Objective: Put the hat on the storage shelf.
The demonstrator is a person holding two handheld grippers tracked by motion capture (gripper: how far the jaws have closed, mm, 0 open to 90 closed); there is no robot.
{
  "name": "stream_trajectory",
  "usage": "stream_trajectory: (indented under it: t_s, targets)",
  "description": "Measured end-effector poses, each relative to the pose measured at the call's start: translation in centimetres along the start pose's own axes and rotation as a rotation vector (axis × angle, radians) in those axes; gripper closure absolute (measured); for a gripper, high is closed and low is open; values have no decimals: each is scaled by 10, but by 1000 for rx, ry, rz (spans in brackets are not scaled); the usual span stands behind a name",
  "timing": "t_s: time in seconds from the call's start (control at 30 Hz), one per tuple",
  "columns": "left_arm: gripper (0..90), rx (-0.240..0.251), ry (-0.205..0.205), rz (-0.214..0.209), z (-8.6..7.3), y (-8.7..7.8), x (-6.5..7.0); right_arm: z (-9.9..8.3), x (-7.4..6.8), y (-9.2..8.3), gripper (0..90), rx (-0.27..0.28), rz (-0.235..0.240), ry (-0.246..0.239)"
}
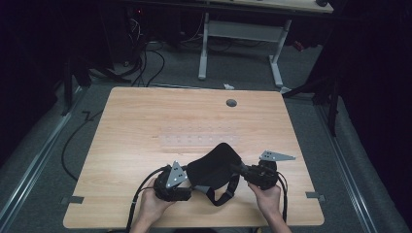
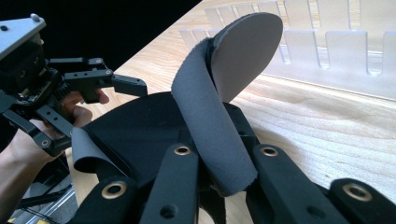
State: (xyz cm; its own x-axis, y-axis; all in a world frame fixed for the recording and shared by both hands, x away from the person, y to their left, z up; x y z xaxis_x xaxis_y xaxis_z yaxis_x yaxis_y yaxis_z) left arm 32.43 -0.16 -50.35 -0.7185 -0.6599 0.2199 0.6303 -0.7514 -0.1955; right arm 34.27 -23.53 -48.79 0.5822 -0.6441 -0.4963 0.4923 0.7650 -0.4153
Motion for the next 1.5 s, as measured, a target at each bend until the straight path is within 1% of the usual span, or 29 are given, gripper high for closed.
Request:
stream_trajectory:
  t_s: [0.03,0.07,0.1,0.13,0.17,0.23,0.27,0.3,0.33,0.57,0.6,0.7,0.73,0.83,0.9,0.93,0.97,1.0,1.03,1.07,1.13,1.17,1.2,1.27,1.33,1.37,1.4,1.47,1.5]
  targets:
    - [347,0,0,0,0,0,0,0,0,0,848,-1,0,-1]
    - [363,-2,15,15,0,0,-1,0,-1,1,848,0,1,0]
    - [366,-2,15,15,0,0,-1,0,-2,1,848,-2,0,-4]
    - [369,-4,17,25,1,0,-1,0,-3,2,848,-4,-2,-7]
    - [376,-8,24,28,1,0,-2,1,-4,3,848,-4,-2,-8]
    - [381,-3,21,30,1,-1,-2,1,-4,4,848,-4,0,-8]
    - [387,-3,23,27,2,-2,-2,1,-5,4,847,-4,2,-10]
    - [421,2,7,6,4,-4,-2,2,-7,5,847,-5,5,-10]
    - [429,6,5,2,4,-4,0,2,-8,5,847,-8,9,-9]
    - [481,-7,1,-2,3,-1,1,4,-11,9,846,-14,18,-10]
    - [490,-15,7,-5,3,0,2,4,-12,11,846,-21,26,-9]
    - [514,-17,14,-8,2,0,4,3,-15,13,845,-23,34,-16]
    - [551,-16,13,-12,3,-1,4,4,-16,14,844,-25,34,-22]
    - [614,-9,0,-28,6,-4,4,4,-16,13,841,-22,46,-5]
    - [658,-12,8,-39,6,-6,5,4,-15,13,835,-20,49,-9]
    - [679,-10,1,-50,7,-7,6,4,-15,12,827,-18,49,-6]
    - [697,-10,1,-50,7,-7,6,4,-15,12,827,-18,49,-6]
    - [710,-20,-2,-66,6,-7,6,3,-14,12,811,-16,44,-9]
    - [719,-20,-2,-66,6,-7,6,3,-14,12,811,-16,44,-9]
    - [730,-25,-4,-81,6,-8,7,3,-15,12,802,-17,35,-10]
    - [761,-25,-6,-99,6,-9,9,3,-14,12,788,-14,31,-11]
    - [776,-25,-6,-99,6,-9,9,3,-14,12,788,-14,31,-11]
    - [776,-26,-8,-111,7,-10,10,3,-14,12,779,-13,33,-11]
    - [810,-25,-14,-130,9,-12,13,4,-13,12,760,-9,30,-7]
    - [844,-36,-12,-152,11,-13,16,6,-12,11,735,2,21,-3]
    - [849,-36,-12,-152,11,-13,16,6,-12,11,735,2,21,-3]
    - [855,-45,-12,-166,11,-13,19,7,-12,10,723,14,14,-3]
    - [861,-49,-26,-174,12,-13,19,9,-12,8,692,26,8,-2]
    - [862,-49,-26,-174,12,-13,19,9,-12,8,692,26,8,-2]
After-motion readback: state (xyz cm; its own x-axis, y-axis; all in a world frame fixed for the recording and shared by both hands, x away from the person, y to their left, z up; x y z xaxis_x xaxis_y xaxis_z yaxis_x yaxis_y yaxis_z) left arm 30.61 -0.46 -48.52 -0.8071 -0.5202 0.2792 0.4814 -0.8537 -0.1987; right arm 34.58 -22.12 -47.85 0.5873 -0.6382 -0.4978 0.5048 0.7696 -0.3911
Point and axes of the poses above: each handheld gripper's, and its own axes: y roughly forward along the jaws, z roughly out of its top, x roughly to its right, the point moved 3 cm from there along y, roughly forward along the jaws, and after that the axes turned 6 degrees about y, right-handed, at the moved point
